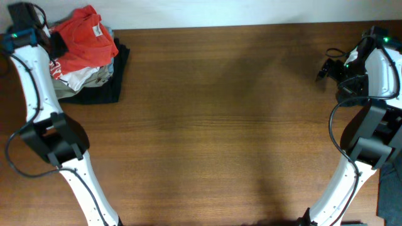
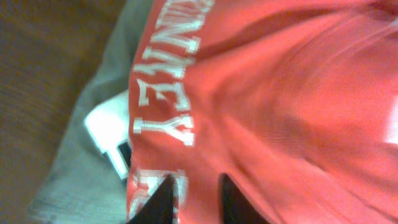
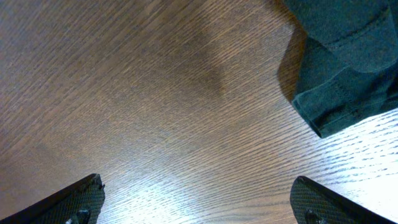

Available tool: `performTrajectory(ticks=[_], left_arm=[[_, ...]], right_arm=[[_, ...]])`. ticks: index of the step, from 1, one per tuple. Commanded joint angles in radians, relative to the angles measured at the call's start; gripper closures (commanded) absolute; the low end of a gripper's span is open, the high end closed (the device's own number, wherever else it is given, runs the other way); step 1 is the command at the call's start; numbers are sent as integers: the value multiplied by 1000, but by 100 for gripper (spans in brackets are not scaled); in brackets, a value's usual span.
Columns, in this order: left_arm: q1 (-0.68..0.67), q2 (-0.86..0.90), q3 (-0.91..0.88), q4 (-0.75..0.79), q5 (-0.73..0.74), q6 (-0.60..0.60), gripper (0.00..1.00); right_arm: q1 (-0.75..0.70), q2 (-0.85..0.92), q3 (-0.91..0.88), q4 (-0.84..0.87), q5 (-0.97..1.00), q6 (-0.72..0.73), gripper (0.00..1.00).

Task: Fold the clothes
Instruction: 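Release the shirt on the stack and lift the left gripper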

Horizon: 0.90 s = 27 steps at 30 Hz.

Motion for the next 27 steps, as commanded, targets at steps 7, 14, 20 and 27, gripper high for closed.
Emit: performTrajectory(ticks=[7,14,20,27], left_arm=[[-93,-436,43,-343,190,-3,1],[-105,-451,43,-531,190,-2,1],[-105,-451,43,-556,190,-2,1],[-105,-451,43,-557,190,-2,1]], right_arm=[[3,-32,18,-1,5,6,1],[3,-32,18,-1,5,6,1],[3,-32,18,-1,5,6,1],[3,-43,19,-1,5,6,1]])
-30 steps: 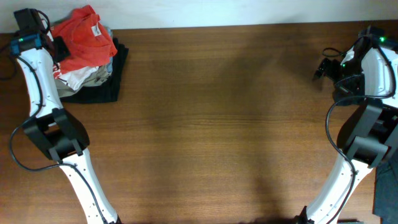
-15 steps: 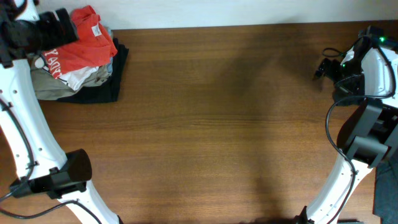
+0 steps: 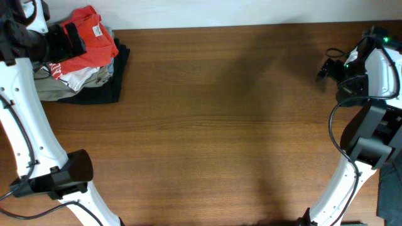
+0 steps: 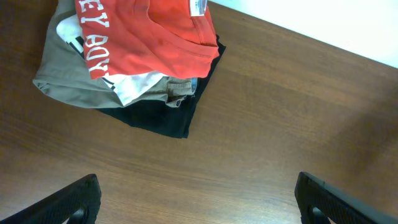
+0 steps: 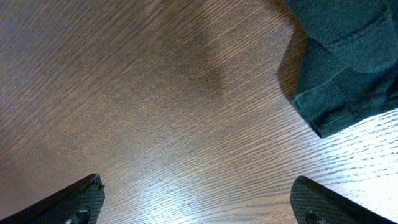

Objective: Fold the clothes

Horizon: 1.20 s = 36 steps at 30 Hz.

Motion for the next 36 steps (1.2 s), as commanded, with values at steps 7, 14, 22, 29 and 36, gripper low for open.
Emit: performTrajectory(ticks=[7,14,22,29,36], left_arm=[[-2,13,-1,-3,10,5,1],[-2,13,-1,-3,10,5,1],[-2,13,-1,-3,11,5,1],[-2,13,-1,-3,10,5,1],[-2,13,-1,-3,10,5,1]], right_arm=[[3,-254,19,-1,5,5,1],[17,-609,19,-1,6,5,1],[292,-996,18,-1,21,-10,1],[357,-1295,-91,-71,94,-48,1],[357,-1653,-651,225,100,-47,1]])
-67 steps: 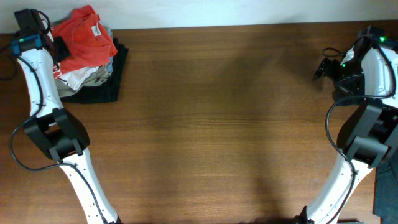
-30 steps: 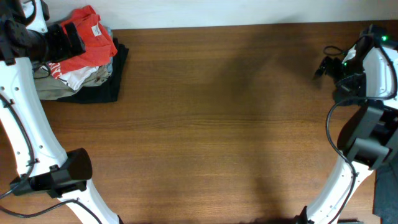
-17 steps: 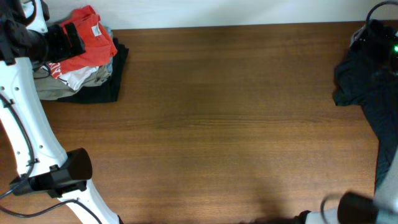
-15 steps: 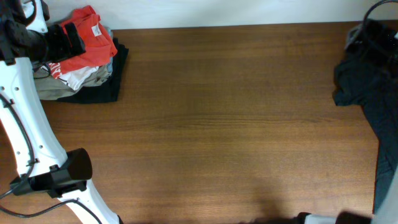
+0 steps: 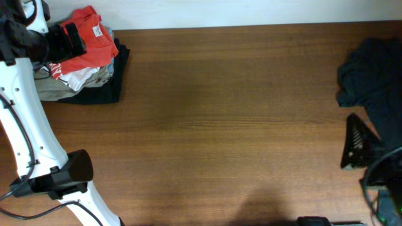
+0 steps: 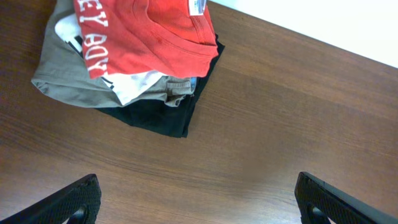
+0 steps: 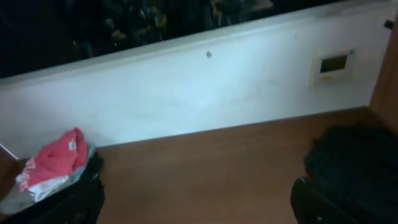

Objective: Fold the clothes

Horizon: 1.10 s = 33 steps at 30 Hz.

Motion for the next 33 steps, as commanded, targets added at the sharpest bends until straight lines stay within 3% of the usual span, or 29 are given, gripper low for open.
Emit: performTrajectory(ticks=[1,6,14,24,33], left_arm=[[-2,13,0,-1,6,5,1],[-2,13,0,-1,6,5,1],[-2,13,0,-1,6,5,1],[-2,13,0,-1,6,5,1],[-2,13,0,-1,6,5,1]], right_arm=[[10,-163,-388,177,6,-10,1],[10,-417,-937,536,-24,-9,1],[43,-668,-1453,981,-19,-45,1],[42,-763,-1683,1200,-19,-64,1],[42,-763,-1690,1112,-37,-251,1]])
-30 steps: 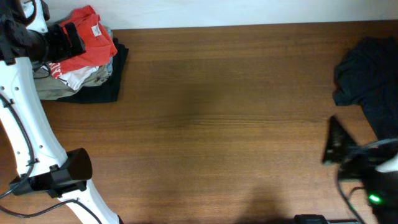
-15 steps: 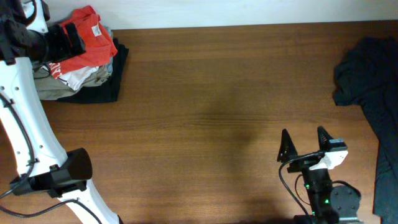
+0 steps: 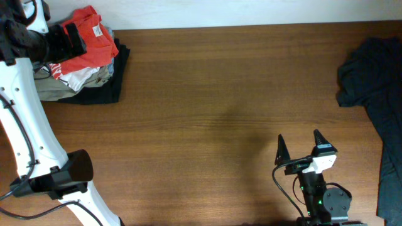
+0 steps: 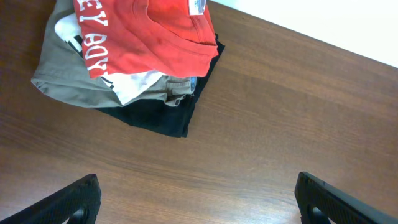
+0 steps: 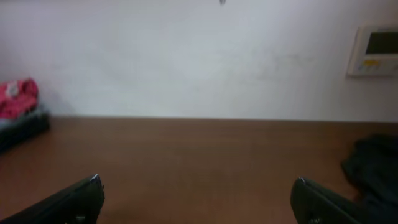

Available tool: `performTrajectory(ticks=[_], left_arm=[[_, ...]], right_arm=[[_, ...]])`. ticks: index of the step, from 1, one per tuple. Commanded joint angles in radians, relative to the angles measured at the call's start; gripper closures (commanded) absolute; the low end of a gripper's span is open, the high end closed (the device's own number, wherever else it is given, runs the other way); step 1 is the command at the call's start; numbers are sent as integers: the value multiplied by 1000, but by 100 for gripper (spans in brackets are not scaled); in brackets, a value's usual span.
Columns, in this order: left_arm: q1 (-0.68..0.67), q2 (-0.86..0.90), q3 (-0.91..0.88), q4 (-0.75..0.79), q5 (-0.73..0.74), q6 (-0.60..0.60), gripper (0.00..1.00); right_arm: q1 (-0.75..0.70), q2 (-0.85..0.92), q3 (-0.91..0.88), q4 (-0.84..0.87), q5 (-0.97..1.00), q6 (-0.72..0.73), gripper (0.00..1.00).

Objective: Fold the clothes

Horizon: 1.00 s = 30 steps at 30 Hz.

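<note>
A folded stack of clothes, red shirt (image 3: 91, 34) on top, lies at the table's far left corner; the left wrist view shows this stack (image 4: 134, 56) with white, tan and black layers under the red. My left gripper (image 3: 66, 39) hangs open above it, empty (image 4: 198, 190). A crumpled dark garment (image 3: 370, 75) lies at the far right edge and shows low on the right in the right wrist view (image 5: 373, 165). My right gripper (image 3: 300, 147) sits low at the near edge, open and empty (image 5: 196, 186), facing the back wall.
The wooden table (image 3: 213, 107) stretches between the stack and the dark garment. A white wall (image 5: 186, 56) with a small panel (image 5: 376, 46) stands behind the far edge. My left arm's white links (image 3: 28, 107) run down the left side.
My right gripper has moved from the table's right edge to the near edge, right of the middle, low and level, still open. The left gripper and both piles are unchanged.
My left gripper's fingers were close together against the red shirt on the stack, while my right gripper stood open by the dark garment. Then the left gripper was open above the stack. Later the right arm was at the right edge, now at the near edge.
</note>
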Motion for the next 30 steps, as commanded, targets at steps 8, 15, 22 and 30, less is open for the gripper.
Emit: performTrajectory(ticks=[8,15,22,30], left_arm=[[-2,13,0,-2,6,5,1],[-2,13,0,-2,6,5,1],[-2,13,0,-2,6,5,1],[-2,13,0,-1,6,5,1]], right_arm=[[9,-12,-5,-105,10,-74,1],[9,-12,-5,-105,10,-74,1],[9,-12,-5,-106,10,-74,1],[9,-12,-5,-105,10,-74,1]])
